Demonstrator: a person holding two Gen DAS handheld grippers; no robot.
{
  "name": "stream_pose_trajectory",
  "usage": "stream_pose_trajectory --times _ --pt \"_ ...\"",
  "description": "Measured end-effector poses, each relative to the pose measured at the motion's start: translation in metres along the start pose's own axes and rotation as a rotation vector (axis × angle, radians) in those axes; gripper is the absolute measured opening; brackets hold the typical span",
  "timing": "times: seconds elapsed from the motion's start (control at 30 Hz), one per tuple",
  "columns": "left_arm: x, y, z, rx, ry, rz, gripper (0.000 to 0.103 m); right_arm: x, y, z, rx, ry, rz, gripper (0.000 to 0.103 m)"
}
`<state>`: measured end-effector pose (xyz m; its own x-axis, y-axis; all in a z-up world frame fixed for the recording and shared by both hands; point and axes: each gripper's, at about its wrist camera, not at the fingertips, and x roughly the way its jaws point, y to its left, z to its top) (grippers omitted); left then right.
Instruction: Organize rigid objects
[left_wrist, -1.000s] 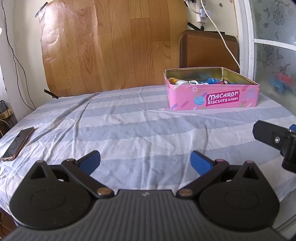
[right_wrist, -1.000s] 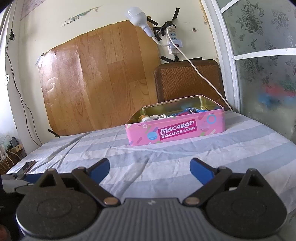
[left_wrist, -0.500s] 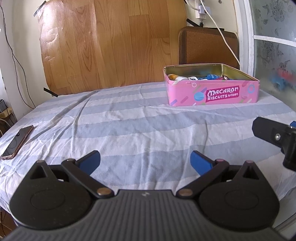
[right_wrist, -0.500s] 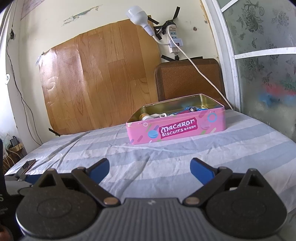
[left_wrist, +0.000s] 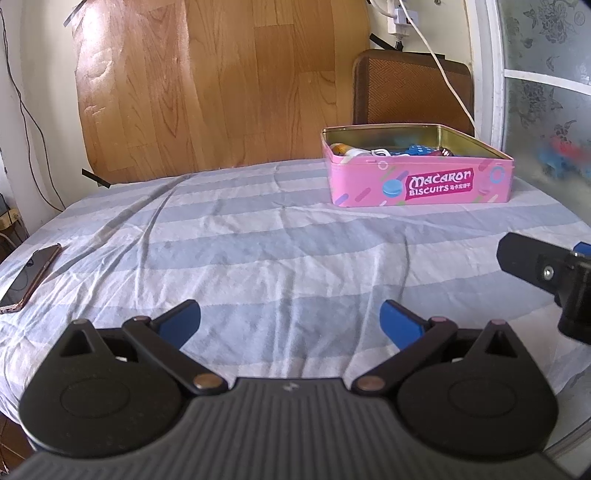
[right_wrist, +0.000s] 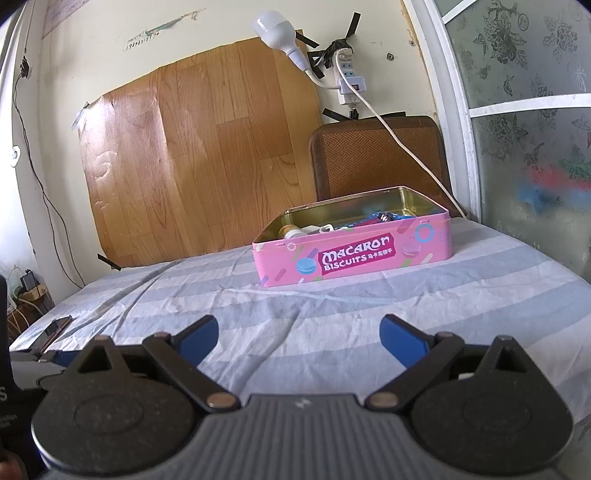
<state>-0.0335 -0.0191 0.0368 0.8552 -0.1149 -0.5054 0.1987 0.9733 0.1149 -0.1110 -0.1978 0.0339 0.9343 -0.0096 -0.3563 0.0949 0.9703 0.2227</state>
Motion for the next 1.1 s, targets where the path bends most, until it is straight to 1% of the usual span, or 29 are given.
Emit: stream_pose_trajectory --times 1.1 --pt "0.0028 -0.0033 0.0001 -0.035 0.046 -0.03 0.103 0.0016 0.0009 -0.0023 -0.005 -0.001 0.002 0.098"
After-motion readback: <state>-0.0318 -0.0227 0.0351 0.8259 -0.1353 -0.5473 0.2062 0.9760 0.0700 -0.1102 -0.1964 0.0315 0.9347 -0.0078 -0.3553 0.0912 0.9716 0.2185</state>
